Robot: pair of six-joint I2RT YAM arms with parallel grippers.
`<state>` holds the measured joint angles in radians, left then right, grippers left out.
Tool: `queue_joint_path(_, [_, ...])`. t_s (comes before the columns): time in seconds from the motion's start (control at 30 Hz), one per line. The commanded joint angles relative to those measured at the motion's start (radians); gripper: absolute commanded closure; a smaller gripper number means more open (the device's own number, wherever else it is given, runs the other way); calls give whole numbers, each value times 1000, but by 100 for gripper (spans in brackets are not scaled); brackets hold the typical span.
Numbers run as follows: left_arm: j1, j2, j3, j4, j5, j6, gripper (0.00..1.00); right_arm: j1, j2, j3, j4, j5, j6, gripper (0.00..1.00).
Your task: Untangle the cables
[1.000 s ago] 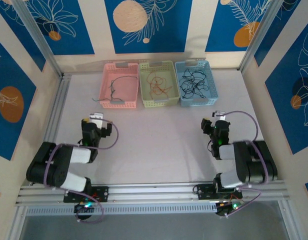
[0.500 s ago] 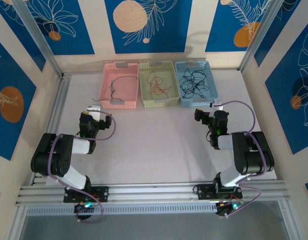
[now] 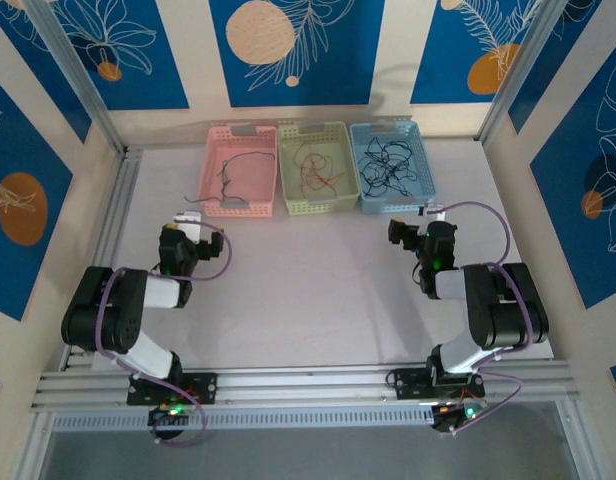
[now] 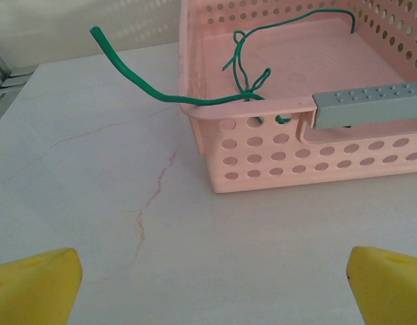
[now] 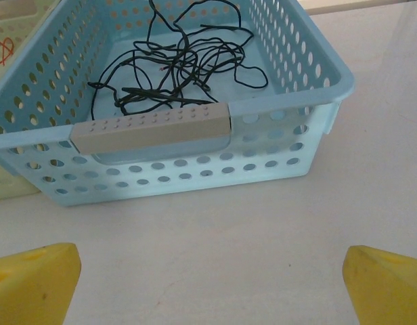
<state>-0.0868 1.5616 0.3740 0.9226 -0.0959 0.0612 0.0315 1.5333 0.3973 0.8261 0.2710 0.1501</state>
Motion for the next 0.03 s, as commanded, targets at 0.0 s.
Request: queue_joint_path(0.0, [10, -2, 2, 7, 24, -9, 0, -6, -11, 0, 18, -35, -24, 1])
